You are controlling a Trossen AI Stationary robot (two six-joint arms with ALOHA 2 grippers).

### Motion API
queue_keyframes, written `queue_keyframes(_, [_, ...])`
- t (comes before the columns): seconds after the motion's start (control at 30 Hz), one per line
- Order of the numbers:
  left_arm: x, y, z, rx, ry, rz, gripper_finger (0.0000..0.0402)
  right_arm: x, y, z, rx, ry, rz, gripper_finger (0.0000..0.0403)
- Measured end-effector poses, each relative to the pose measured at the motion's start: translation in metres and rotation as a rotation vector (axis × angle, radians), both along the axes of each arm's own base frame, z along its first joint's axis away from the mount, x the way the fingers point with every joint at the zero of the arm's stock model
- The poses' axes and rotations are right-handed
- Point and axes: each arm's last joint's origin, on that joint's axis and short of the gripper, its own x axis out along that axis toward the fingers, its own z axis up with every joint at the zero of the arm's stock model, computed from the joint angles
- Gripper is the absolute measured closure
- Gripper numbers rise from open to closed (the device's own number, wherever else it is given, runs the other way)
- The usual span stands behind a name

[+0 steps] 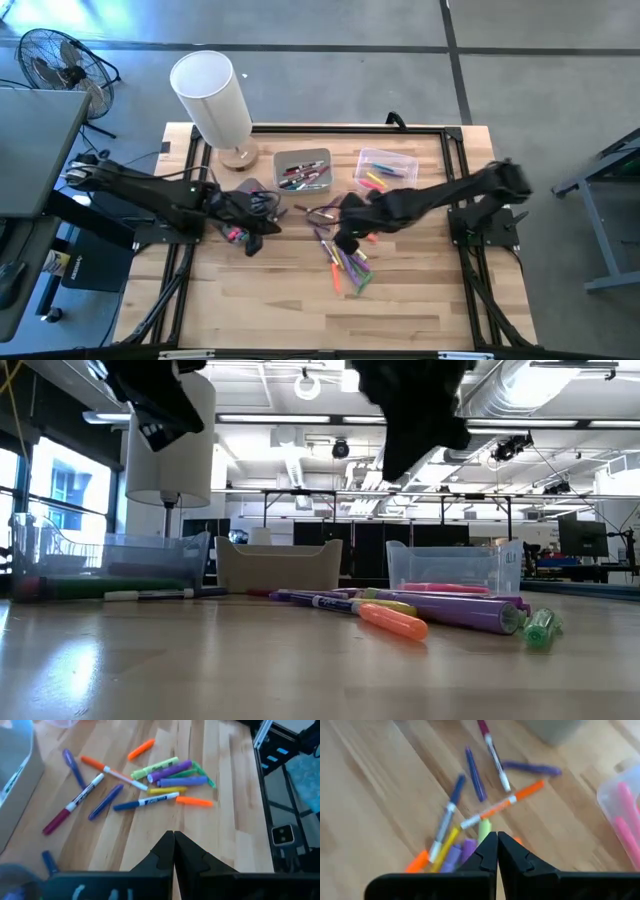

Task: Pick & Place Markers
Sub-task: Put the light green highlighter pen into the black bin

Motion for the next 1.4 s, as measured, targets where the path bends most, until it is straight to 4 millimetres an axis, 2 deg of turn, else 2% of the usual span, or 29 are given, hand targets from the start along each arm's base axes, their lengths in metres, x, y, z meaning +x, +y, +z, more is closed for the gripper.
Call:
queue_keyframes(0.13, [-0.011,0.002,0.001,-0.001,-0.014,0.002,0.0401,0.032,0.005,-0.016,0.004,0.118,0.090,0.0388])
queue_keyframes(0.27, [-0.014,0.003,-0.003,0.007,0.041,-0.005,0.0401,0.053,0.007,-0.037,0.038,0.181,0.118,0.0356])
queue_keyframes(0.4, [-0.016,0.002,-0.005,0.000,0.069,-0.025,0.0401,0.061,0.002,-0.061,0.078,0.248,0.079,0.0319])
queue_keyframes(0.53, [-0.016,0.002,-0.005,0.003,0.070,-0.030,0.0401,0.066,-0.006,-0.077,0.088,0.291,0.052,0.0287])
queue_keyframes(0.7, [-0.016,0.002,-0.005,0.001,0.071,-0.054,0.0401,0.070,-0.016,-0.095,0.118,0.339,0.035,0.0268])
queue_keyframes(1.03, [-0.017,0.002,-0.005,-0.006,0.077,-0.066,0.0401,0.074,-0.018,-0.118,0.111,0.399,0.038,0.0278])
queue_keyframes(1.13, [-0.017,0.001,-0.005,-0.007,0.077,-0.066,0.0401,0.075,-0.018,-0.121,0.110,0.400,0.036,0.0297])
queue_keyframes(1.3, [-0.017,0.001,-0.005,-0.008,0.077,-0.067,0.0401,0.075,-0.018,-0.120,0.109,0.394,0.036,0.0353])
queue_keyframes(1.4, [-0.017,0.001,-0.005,-0.009,0.076,-0.068,0.0401,0.075,-0.018,-0.120,0.115,0.392,0.030,0.0358])
